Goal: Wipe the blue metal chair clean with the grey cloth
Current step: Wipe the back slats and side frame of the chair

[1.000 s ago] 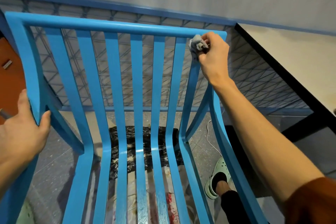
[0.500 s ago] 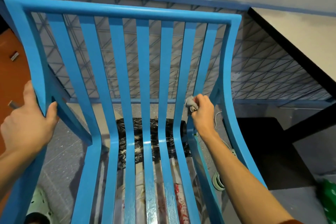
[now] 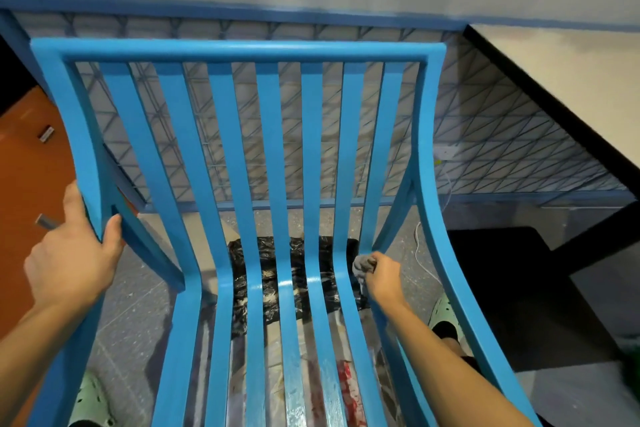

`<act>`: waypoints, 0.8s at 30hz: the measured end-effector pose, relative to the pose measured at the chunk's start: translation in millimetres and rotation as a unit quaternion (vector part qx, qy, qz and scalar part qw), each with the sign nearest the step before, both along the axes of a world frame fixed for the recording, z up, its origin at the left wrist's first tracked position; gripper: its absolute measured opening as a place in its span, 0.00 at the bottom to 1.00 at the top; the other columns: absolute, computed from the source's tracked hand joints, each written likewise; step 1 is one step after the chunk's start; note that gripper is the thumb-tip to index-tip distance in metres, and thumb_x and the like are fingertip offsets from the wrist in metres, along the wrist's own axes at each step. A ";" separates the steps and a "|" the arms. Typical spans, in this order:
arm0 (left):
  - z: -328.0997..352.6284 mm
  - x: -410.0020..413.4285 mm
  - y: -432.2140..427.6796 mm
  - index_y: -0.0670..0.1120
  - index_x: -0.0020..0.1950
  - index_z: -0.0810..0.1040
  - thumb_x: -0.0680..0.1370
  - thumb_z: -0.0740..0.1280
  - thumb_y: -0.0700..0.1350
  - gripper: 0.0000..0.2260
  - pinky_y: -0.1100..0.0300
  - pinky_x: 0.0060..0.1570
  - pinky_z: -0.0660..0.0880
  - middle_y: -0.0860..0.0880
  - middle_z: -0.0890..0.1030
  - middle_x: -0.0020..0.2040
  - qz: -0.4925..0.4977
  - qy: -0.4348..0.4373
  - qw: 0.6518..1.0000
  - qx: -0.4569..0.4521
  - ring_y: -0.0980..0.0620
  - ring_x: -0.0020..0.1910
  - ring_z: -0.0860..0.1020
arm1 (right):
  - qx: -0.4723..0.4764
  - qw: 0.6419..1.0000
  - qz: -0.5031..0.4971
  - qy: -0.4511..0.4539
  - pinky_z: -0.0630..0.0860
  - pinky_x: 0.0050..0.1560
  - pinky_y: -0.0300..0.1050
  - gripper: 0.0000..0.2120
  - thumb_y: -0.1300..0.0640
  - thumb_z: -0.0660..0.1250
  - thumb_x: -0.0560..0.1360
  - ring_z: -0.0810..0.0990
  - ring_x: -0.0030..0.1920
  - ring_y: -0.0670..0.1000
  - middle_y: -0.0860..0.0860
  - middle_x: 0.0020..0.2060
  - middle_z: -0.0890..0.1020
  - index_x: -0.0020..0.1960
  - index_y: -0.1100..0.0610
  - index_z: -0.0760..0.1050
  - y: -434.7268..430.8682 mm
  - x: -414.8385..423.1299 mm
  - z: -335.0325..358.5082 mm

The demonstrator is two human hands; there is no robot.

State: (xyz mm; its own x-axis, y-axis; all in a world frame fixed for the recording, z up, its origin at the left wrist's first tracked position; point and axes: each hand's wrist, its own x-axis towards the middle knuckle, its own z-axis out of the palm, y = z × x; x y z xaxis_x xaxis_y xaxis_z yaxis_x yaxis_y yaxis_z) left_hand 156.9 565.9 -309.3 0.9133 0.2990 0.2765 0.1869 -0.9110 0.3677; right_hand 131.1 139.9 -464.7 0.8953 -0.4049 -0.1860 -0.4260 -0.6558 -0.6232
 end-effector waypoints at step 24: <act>-82.8 -177.8 -198.4 0.46 0.76 0.67 0.81 0.62 0.45 0.22 0.50 0.70 0.65 0.48 0.68 0.75 -0.284 0.212 0.934 -0.041 0.47 0.72 0.69 | 0.243 0.936 0.127 -0.219 0.77 0.34 0.38 0.14 0.78 0.66 0.69 0.79 0.33 0.45 0.49 0.36 0.78 0.42 0.59 0.74 -25.3 -189.0 203.1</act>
State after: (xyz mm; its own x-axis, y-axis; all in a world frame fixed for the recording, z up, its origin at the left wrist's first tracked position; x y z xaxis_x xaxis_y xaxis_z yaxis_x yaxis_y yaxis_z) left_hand -20.9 367.5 -392.1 0.9535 -0.2625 -0.1481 -0.1732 -0.8794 0.4435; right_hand -57.9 114.6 -261.6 0.9848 -0.1317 0.1133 0.0703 -0.2942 -0.9532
